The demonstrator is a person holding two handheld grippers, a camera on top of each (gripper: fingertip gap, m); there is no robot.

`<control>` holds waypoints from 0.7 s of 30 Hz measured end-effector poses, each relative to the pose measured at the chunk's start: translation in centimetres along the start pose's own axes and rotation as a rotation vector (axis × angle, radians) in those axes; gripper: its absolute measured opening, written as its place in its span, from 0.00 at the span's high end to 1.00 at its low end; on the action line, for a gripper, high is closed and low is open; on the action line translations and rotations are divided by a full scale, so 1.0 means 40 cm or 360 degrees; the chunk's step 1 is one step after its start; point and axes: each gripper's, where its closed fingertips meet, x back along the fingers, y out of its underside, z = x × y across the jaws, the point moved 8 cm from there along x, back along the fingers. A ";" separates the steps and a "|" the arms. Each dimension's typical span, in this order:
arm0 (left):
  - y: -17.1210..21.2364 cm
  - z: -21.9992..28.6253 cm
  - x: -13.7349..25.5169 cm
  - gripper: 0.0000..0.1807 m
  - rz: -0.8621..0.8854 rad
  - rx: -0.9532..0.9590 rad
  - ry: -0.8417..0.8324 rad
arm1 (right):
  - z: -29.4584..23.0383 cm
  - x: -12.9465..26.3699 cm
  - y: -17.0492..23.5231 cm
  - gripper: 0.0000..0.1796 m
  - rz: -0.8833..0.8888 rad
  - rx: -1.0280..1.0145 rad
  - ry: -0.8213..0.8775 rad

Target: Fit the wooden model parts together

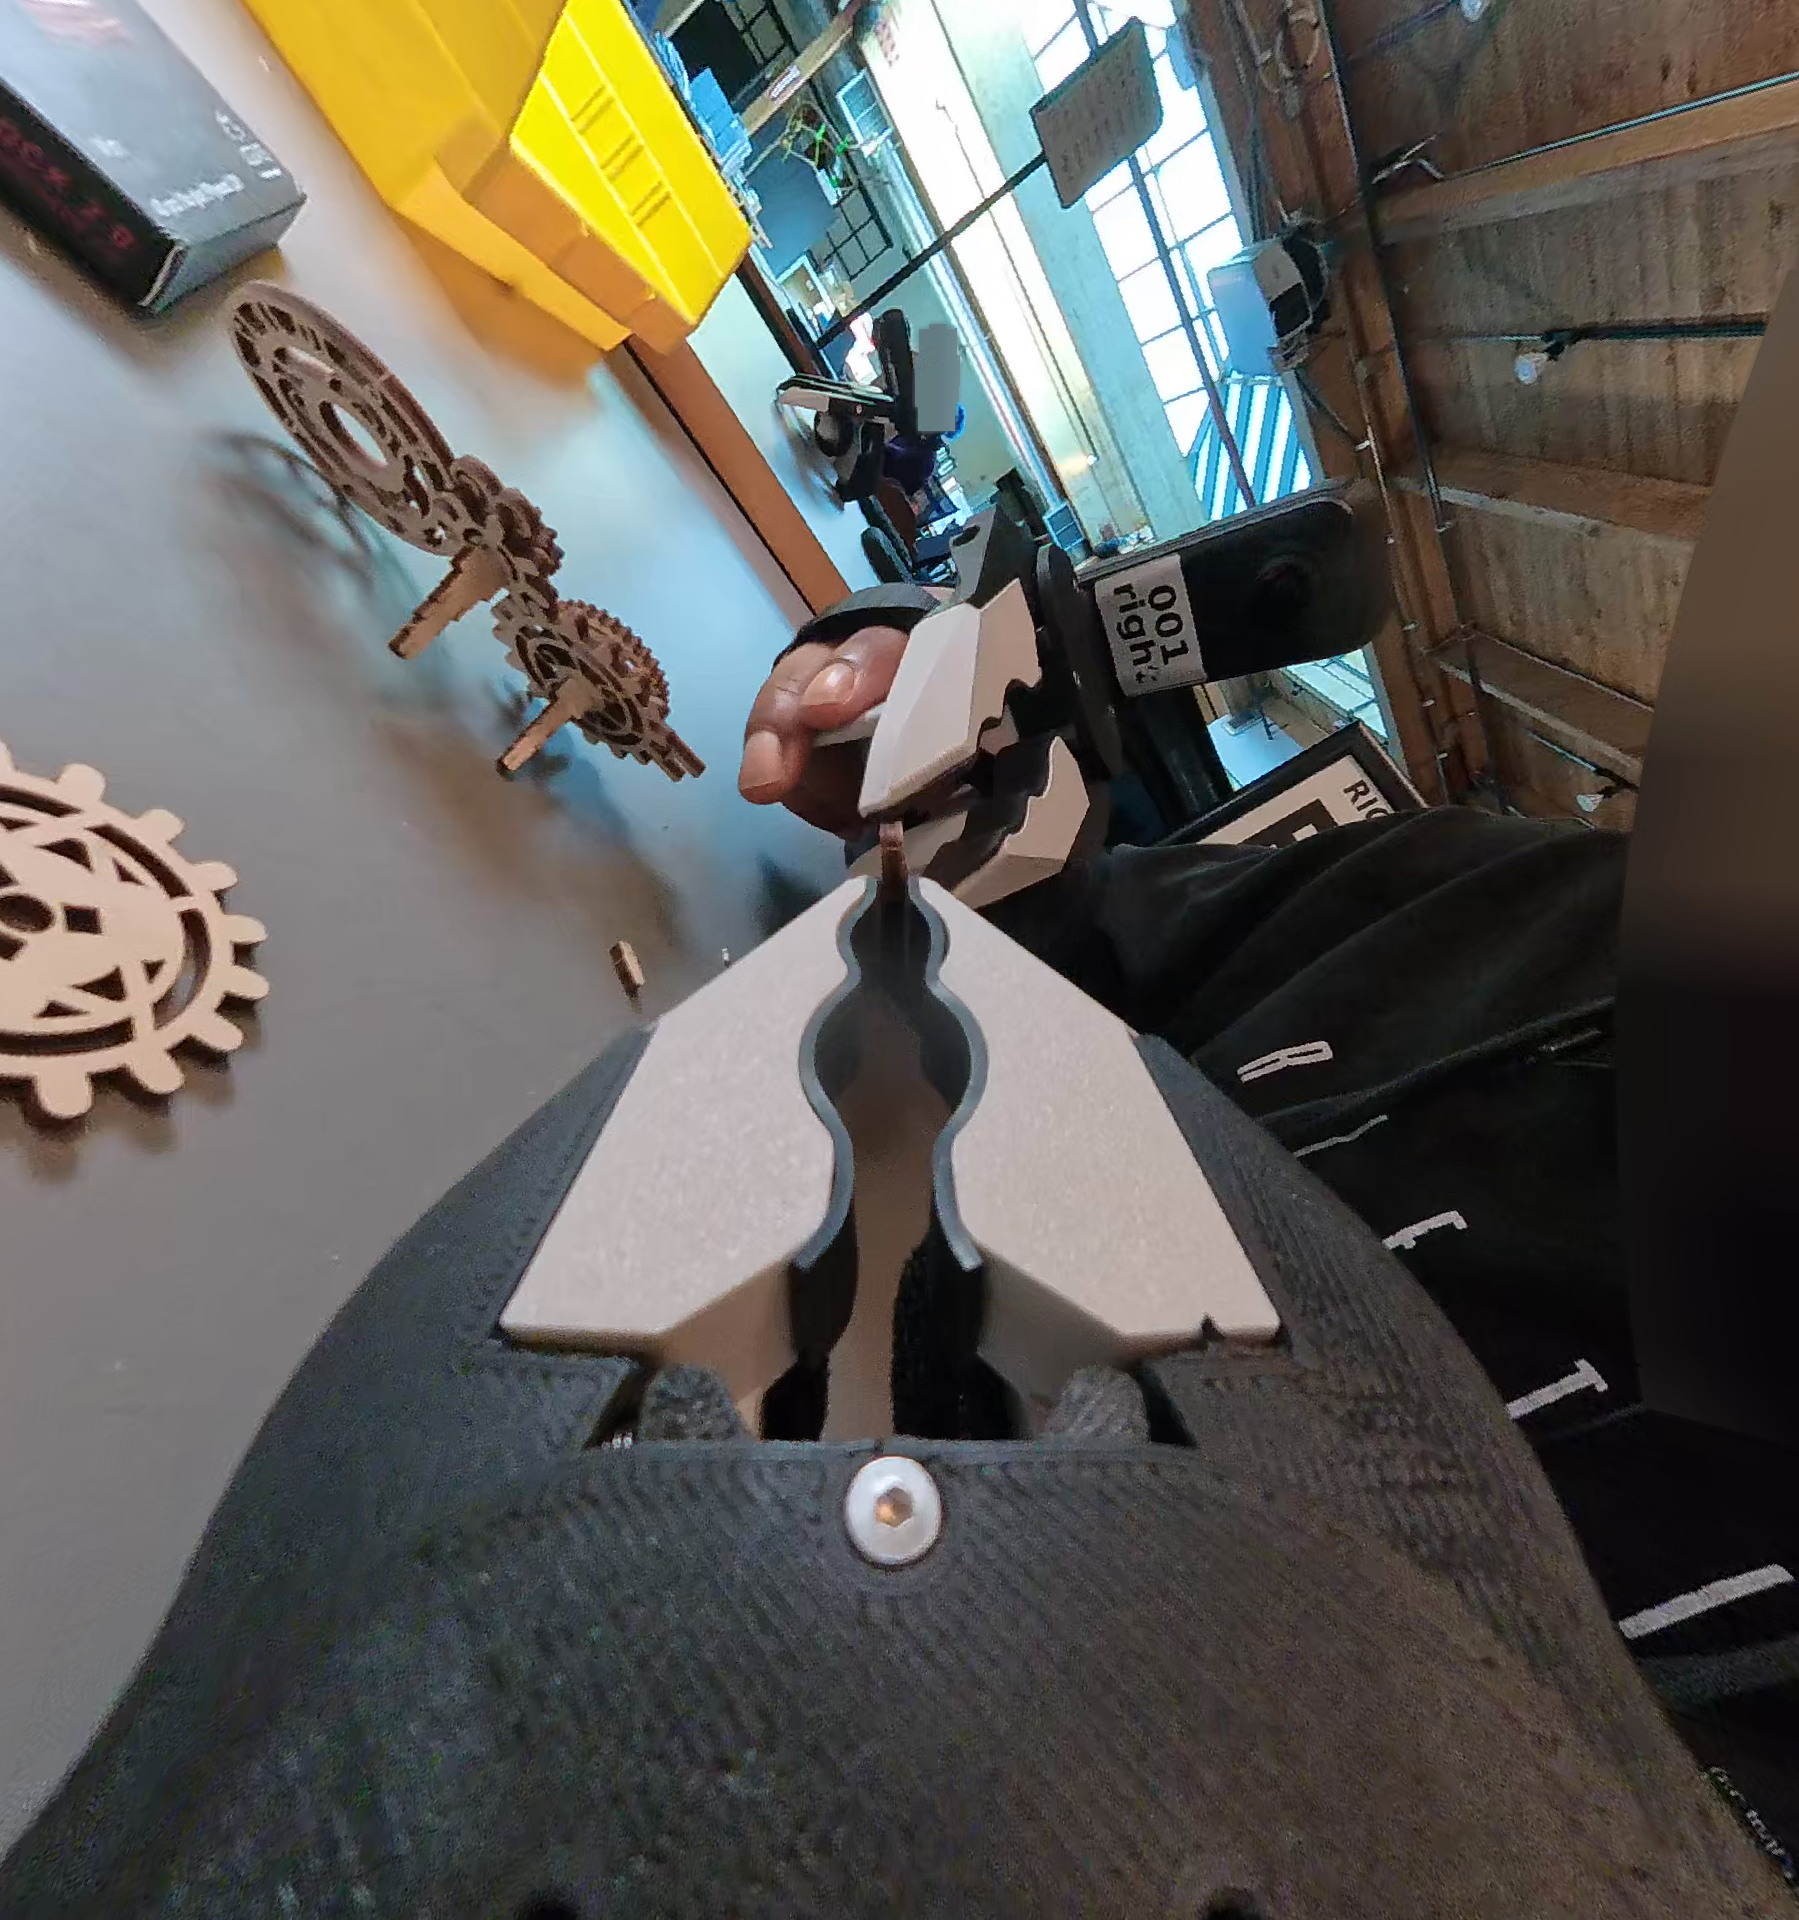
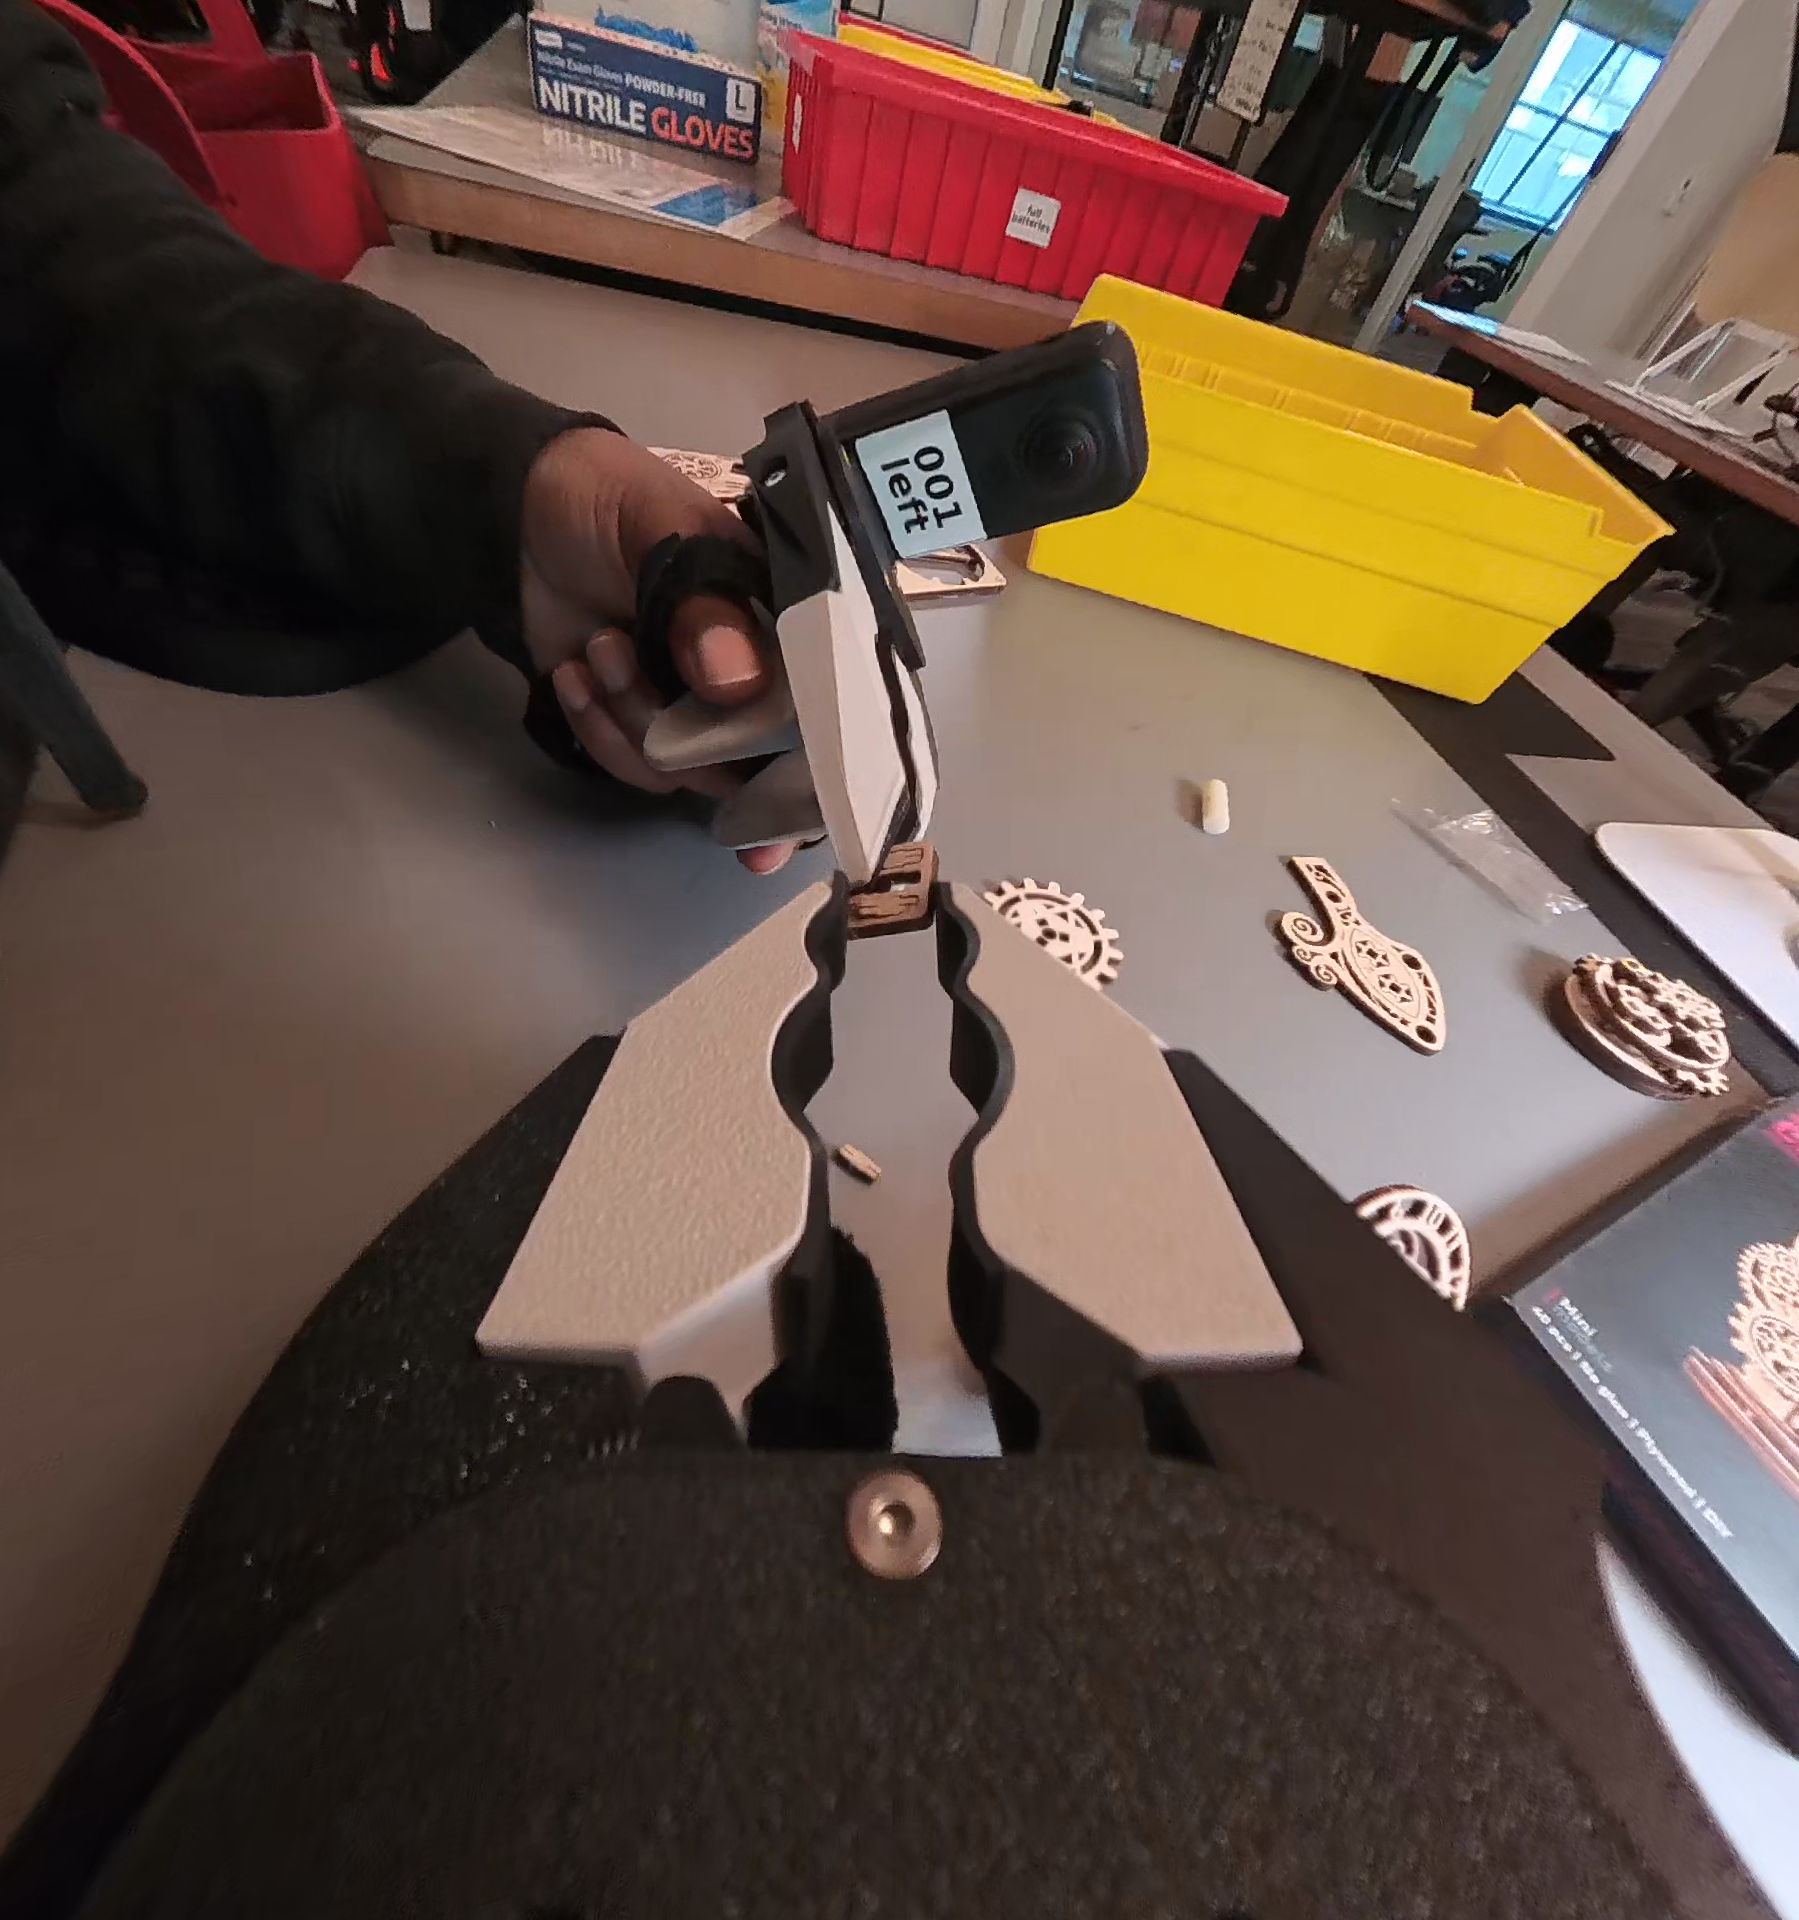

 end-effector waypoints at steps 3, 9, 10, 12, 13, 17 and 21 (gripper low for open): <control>0.001 -0.003 0.001 1.00 -0.0009 0.0001 -0.0023 | 0.001 -0.002 0.004 0.93 -0.0022 0.0008 0.0005; 0.003 -0.008 0.005 1.00 -0.0013 0.0067 -0.0021 | -0.012 -0.006 0.002 0.93 -0.0079 0.0253 0.0080; 0.004 -0.009 0.006 0.99 -0.0012 0.0081 -0.0018 | -0.016 -0.008 0.000 0.93 -0.0097 0.0322 0.0105; 0.003 -0.009 0.008 0.99 -0.0010 0.0115 0.0005 | -0.025 -0.009 -0.005 0.94 -0.0122 0.0475 0.0161; 0.003 -0.009 0.009 0.99 -0.0011 0.0128 0.0014 | -0.029 -0.010 -0.008 0.94 -0.0135 0.0535 0.0187; 0.006 -0.010 0.011 0.99 -0.0041 0.0127 0.0015 | -0.035 -0.011 -0.009 0.94 -0.0153 0.0550 0.0190; 0.007 -0.009 0.009 0.99 -0.0077 0.0077 -0.0018 | -0.024 -0.010 -0.002 0.95 -0.0124 0.0323 0.0105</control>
